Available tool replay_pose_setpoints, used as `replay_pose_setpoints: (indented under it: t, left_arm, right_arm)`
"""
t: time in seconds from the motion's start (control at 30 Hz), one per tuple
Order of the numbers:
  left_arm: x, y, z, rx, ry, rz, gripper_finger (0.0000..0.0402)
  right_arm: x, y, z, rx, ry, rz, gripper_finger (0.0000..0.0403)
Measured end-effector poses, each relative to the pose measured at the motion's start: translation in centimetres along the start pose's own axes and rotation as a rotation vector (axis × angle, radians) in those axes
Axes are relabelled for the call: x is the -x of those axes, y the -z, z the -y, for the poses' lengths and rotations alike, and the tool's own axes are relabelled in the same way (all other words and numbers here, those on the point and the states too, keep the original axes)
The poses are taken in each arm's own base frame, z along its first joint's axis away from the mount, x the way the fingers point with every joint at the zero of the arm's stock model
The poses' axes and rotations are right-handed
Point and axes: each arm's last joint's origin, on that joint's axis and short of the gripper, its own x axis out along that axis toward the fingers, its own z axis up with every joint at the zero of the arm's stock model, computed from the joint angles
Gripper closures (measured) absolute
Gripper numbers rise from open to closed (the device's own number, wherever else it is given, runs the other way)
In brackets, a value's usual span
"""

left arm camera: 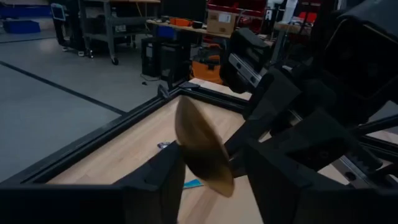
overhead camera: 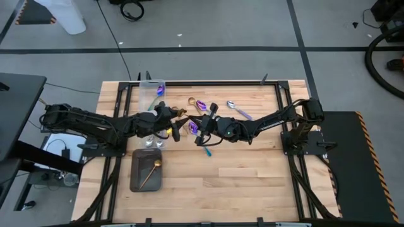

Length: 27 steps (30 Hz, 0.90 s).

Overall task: Sort silverware by color (type)
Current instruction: Put the gold spoon into the black bin

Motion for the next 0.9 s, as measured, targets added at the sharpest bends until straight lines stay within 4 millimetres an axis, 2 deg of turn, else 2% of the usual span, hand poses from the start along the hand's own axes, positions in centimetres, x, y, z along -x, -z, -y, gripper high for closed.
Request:
replay_pose_setpoints:
  t: [0.47,0.7,0.9]
  left_arm:
    - [-0.21,-0.27,-0.46,-0.023,-0.023,0.015,0.0363]
    - [-0.23,-0.21,-0.61,-0.074,-0.053,0.012,0.0369]
    - [-0.16,0.44,-0.52,-0.064,-0.015,-0.055,0.0369]
  right_arm:
    - [0.00,0.05,-0.06,0.030,-0.010,-0.005,0.0368]
    - [0.06,0.25,-0.26,0.053,-0.039,-0.022,0.0347]
    - [0.54,0.80,-0.61,0.016,-0.071,-0.109,0.0296]
